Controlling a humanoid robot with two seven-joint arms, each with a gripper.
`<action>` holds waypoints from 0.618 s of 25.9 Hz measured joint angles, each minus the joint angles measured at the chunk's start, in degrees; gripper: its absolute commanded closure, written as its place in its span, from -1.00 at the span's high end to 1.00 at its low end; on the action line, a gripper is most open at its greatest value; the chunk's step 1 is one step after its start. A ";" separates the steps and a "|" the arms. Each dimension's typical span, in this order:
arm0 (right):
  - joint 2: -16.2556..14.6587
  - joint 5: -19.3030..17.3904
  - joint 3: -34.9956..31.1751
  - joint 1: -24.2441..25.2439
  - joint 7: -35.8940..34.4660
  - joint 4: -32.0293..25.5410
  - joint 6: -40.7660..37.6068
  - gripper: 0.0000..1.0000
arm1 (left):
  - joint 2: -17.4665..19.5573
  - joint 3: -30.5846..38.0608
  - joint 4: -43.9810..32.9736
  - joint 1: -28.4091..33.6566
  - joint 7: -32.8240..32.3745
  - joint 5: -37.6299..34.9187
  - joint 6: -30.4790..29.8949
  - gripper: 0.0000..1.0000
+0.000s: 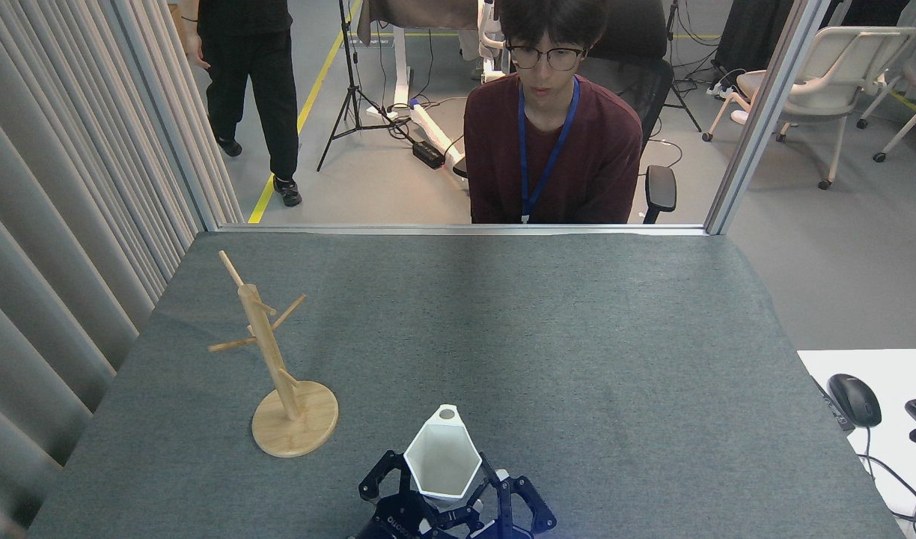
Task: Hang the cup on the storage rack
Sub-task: 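Grasp the cup with the left gripper and release the right gripper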
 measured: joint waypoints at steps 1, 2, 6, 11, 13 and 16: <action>0.03 0.00 0.01 0.03 -0.07 0.00 0.01 0.33 | 0.03 0.00 -0.18 0.01 -0.27 -0.01 0.07 -0.27; 0.05 0.00 0.02 0.02 -0.10 0.00 0.01 0.36 | 0.06 0.00 -0.32 0.02 -0.39 -0.02 0.08 -0.32; 0.09 -0.01 -0.09 -0.02 -0.10 -0.09 -0.15 0.99 | 0.09 -0.01 -0.60 0.04 -0.84 -0.04 -0.07 -0.35; 0.06 -1.88 -0.31 0.07 -3.22 -2.08 -1.03 0.98 | 0.06 0.00 -0.54 0.07 -1.13 -0.14 -0.32 -0.34; -0.07 -5.15 -0.18 0.33 -5.49 -4.65 -2.72 0.98 | 0.04 -0.01 -0.41 0.08 -1.13 -0.25 -0.25 -0.34; -0.20 -11.64 -0.61 0.55 -6.81 -9.15 -5.90 0.98 | 0.04 0.01 -0.33 0.07 -1.13 -0.39 -0.20 -0.34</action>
